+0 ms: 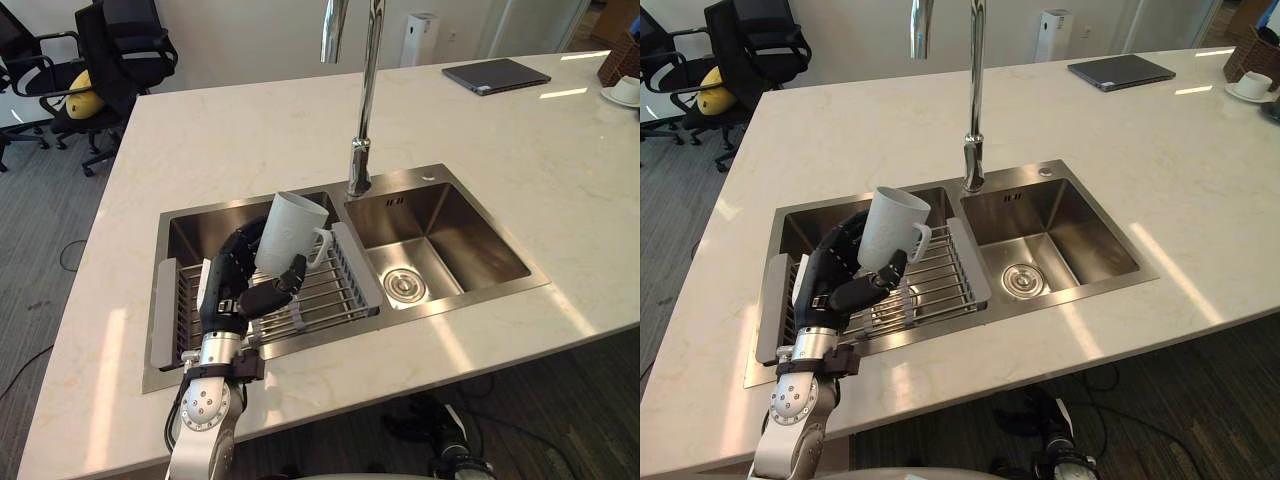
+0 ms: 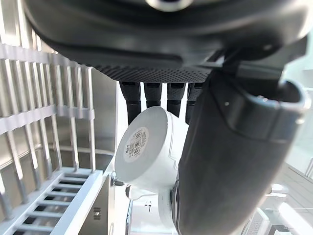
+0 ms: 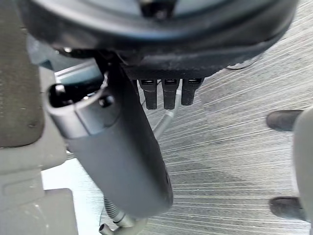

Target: Walk over to the sink, pick up the cup, carry it to the dishwasher, place the cup inside the dishwasher, then close the dishwasher door

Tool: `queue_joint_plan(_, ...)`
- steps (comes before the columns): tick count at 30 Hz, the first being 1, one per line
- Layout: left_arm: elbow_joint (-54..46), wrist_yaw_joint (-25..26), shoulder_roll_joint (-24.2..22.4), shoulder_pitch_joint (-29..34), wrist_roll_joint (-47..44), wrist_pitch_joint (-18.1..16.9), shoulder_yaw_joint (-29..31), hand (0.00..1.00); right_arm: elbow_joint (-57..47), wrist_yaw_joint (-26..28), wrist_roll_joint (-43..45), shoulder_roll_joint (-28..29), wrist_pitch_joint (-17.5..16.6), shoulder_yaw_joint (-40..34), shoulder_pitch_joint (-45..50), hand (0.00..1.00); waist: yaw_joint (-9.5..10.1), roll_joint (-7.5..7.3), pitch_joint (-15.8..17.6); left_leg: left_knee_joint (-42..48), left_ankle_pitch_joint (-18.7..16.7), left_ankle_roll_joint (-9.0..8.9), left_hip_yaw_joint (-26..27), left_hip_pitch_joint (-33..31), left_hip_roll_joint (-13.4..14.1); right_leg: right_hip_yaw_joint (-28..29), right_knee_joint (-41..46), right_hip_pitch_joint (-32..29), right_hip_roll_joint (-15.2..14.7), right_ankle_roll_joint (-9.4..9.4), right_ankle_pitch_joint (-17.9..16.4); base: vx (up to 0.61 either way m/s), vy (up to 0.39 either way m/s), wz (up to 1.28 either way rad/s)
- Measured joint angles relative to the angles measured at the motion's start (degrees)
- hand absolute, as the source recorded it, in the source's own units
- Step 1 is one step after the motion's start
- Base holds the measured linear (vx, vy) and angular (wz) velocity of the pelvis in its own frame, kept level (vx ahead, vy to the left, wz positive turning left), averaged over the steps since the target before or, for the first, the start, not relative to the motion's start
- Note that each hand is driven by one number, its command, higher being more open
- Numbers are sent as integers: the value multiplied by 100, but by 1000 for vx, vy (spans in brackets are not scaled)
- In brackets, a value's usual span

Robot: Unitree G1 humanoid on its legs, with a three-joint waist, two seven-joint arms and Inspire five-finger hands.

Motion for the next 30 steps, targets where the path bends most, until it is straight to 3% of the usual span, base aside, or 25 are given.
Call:
queue_joint_plan(6,-292,-42,-50,195,-103,6,-116,30,-52,-149,0,30,0,-2,-103,90,34,-28,40,731,-368,29,183,-518,59,215,674,-594,-26,77,-211,-14,25,-19)
queue_joint_plan(8,-558,54,-92,99,-102,5,-131,30,-181,-252,-11,29,2,-2,-231,90,23,-55,316,1217,-578,86,221,-717,155,225,1261,-889,-23,214,-311,-57,21,-15)
queue_joint_plan(10,-565,92,-91,-17,-101,5,-150,30,-253,-297,-11,14,2,-5,-232,90,13,-84,371,1361,-645,155,185,-763,114,136,1431,-928,-80,250,-324,-120,54,7)
queue_joint_plan(11,-591,137,-98,-106,-98,0,-157,30,-306,-333,-11,11,1,-12,-243,90,31,-101,384,1379,-660,229,183,-829,99,119,1403,-896,-100,395,-373,-154,61,14)
queue_joint_plan(12,-600,150,-106,-155,-98,-11,-145,30,-327,-347,-10,11,3,-11,-270,90,49,-100,409,1387,-686,310,194,-843,99,100,1613,-947,-154,446,-537,-119,46,18)
queue_joint_plan(13,-577,170,-115,-184,-99,-13,-123,30,-330,-361,-9,11,4,0,-293,90,74,-99,430,1420,-673,365,160,-837,76,-38,2593,-1045,-231,446,-947,-70,20,15)
queue_joint_plan(15,-590,188,-112,-175,-99,-30,-79,30,-330,-353,-9,14,3,3,-312,90,197,-129,387,1440,-605,356,124,-889,44,-163,3324,-855,-267,689,-1242,-55,12,15)
queue_joint_plan(16,-598,193,-113,-175,-100,-67,-32,30,-334,-354,-9,12,0,3,-371,90,290,-190,314,1491,-537,328,105,-1049,-13,-176,3334,-690,-268,726,-1326,-39,-26,9)
queue_joint_plan(20,-613,280,-251,-218,-100,-75,-5,30,-331,-391,3,-119,-7,5,-792,90,552,-232,264,1439,-178,279,140,-1750,-107,-212,1502,-411,-172,490,-1465,-84,-70,2)
queue_joint_plan(21,-596,290,-270,-217,-101,-36,-33,30,-298,-414,8,-150,-7,0,-894,90,555,-212,308,1462,-107,272,70,-1816,-116,-215,1069,-216,-113,95,-1371,-127,-89,27)
queue_joint_plan(22,-573,300,-282,-215,-104,-6,-120,30,-243,-430,13,-174,-7,-1,-916,90,545,-164,348,1513,-88,257,-28,-1789,-90,-288,893,-41,-42,-39,-1292,-154,-121,39)
queue_joint_plan(25,-615,297,-255,-210,-109,-13,-364,30,-123,-451,21,-182,-11,2,-878,90,533,-64,409,1773,-32,173,-342,-1666,137,-427,1393,25,206,-86,-1301,-166,-126,47)
queue_joint_plan(26,-659,290,-227,-223,-122,-79,-401,30,-147,-477,125,-180,-46,-3,-867,90,477,-172,360,1706,116,33,-532,-1732,52,-487,1342,60,196,-248,-1385,-215,-97,50)
queue_joint_plan(27,-652,284,-228,-266,-136,-95,-406,30,-151,-506,172,-219,-77,-15,-894,90,438,-172,365,1648,145,11,-584,-1776,42,-569,1257,36,207,-448,-1400,-284,-98,57)
queue_joint_plan(30,-641,262,-253,-283,-254,-87,-572,30,-150,-585,233,-318,-81,-41,-842,90,298,-102,400,2556,-277,65,-635,-1995,132,-887,1246,-49,171,-611,-1276,-189,-26,50)
